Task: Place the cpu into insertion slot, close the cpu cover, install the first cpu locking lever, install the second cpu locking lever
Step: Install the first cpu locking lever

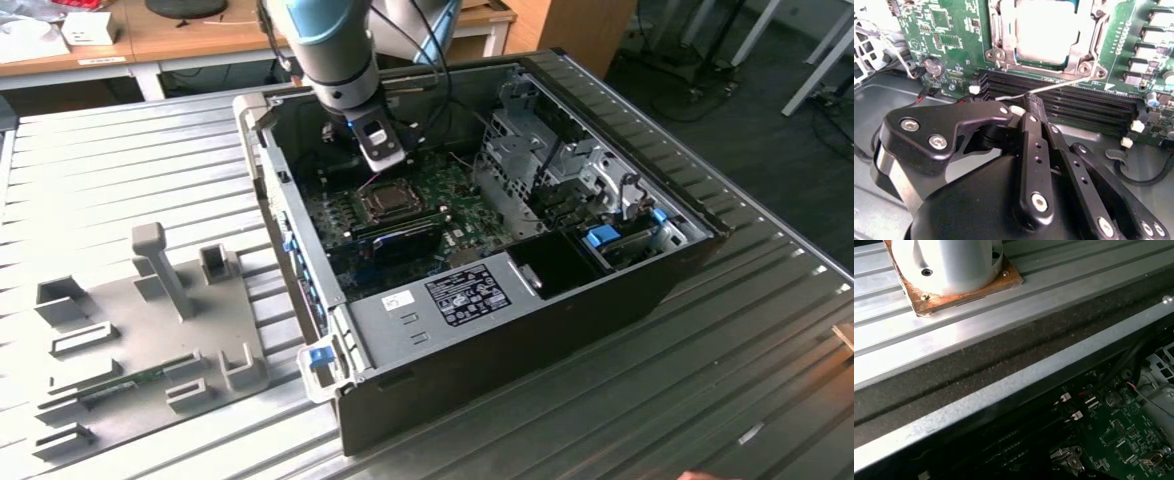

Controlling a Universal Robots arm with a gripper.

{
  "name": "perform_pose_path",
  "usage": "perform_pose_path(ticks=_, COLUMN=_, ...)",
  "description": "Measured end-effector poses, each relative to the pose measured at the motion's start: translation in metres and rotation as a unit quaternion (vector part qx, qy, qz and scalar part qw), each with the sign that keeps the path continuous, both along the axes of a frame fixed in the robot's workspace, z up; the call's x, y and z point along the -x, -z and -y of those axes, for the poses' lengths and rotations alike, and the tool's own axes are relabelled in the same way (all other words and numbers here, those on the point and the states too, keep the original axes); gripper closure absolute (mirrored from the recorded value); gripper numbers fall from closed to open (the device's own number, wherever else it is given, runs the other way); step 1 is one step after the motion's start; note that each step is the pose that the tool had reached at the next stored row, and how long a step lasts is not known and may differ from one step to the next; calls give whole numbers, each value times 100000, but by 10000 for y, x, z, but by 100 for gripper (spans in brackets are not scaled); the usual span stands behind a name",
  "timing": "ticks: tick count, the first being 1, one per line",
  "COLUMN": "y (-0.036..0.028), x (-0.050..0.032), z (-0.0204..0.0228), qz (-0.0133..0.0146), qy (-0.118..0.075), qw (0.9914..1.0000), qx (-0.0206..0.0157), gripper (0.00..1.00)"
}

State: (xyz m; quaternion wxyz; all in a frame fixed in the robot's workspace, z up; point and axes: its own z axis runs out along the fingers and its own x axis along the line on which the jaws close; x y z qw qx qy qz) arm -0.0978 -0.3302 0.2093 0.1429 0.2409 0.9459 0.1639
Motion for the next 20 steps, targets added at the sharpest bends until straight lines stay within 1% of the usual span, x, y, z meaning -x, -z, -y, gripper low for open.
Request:
perform_pose_path(ticks=4, y=59, x=0, z=0, qz=220, qy=4, qw=100000, qx=-3, gripper=90)
perform_pose_path(ticks=9, y=104, x=0, z=0, qz=307, qy=9, qw=100000, qx=-2, gripper=90)
perform_pose_path(ticks=14, y=120, x=-12, z=0, qz=296, qy=8, qw=100000, qx=7, gripper=90)
perform_pose_path(ticks=20, y=133, x=-61, z=0, qz=308, qy=14, qw=100000, qx=-9, gripper=90)
